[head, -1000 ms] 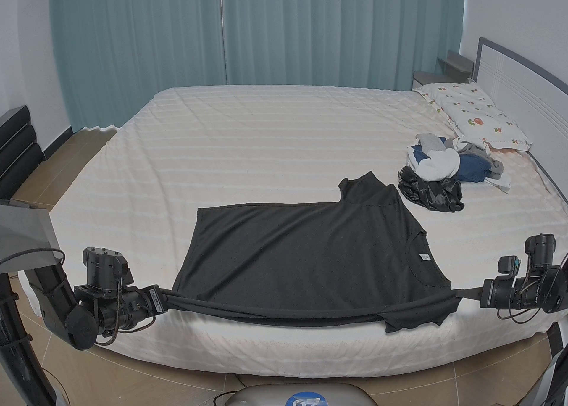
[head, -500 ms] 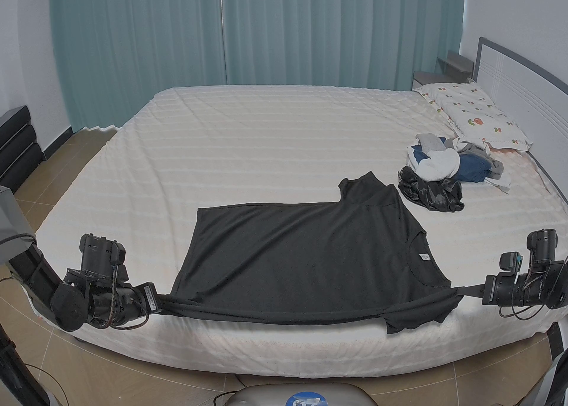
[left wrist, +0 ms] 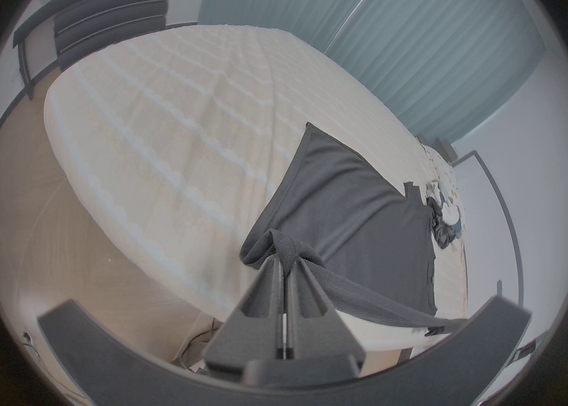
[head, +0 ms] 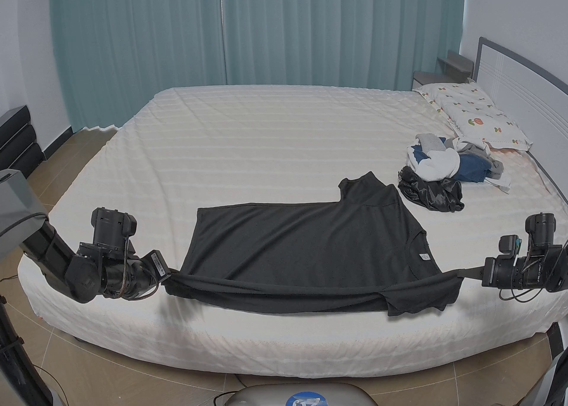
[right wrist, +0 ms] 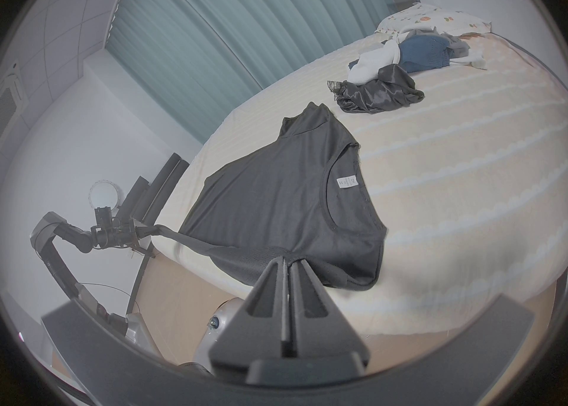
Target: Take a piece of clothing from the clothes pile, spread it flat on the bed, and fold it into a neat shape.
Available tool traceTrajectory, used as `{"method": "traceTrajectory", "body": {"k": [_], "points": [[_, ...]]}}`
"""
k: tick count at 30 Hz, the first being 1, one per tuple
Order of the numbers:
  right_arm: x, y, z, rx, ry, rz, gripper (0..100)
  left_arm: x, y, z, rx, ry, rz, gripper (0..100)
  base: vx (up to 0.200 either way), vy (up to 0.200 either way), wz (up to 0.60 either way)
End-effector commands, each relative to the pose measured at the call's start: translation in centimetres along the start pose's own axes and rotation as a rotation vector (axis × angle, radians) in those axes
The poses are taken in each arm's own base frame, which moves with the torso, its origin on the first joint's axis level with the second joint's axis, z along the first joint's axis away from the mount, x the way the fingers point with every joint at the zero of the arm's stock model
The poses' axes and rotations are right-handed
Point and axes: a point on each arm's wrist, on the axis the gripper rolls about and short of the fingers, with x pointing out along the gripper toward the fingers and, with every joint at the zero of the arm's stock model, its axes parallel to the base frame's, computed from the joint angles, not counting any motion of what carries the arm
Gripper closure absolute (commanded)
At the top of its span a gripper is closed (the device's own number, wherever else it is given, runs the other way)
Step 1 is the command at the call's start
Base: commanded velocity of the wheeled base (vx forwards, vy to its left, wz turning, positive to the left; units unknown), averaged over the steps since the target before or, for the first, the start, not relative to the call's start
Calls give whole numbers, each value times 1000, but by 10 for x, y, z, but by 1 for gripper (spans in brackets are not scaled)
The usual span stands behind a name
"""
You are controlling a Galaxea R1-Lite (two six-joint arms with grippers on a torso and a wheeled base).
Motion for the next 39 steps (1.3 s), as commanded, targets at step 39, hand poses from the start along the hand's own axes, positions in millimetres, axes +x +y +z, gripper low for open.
{"method": "traceTrajectory", "body": {"k": [39], "points": [[124, -39, 38, 185, -150, -94, 100, 106, -22, 44, -330, -21, 16, 100, 0, 0, 0]]}}
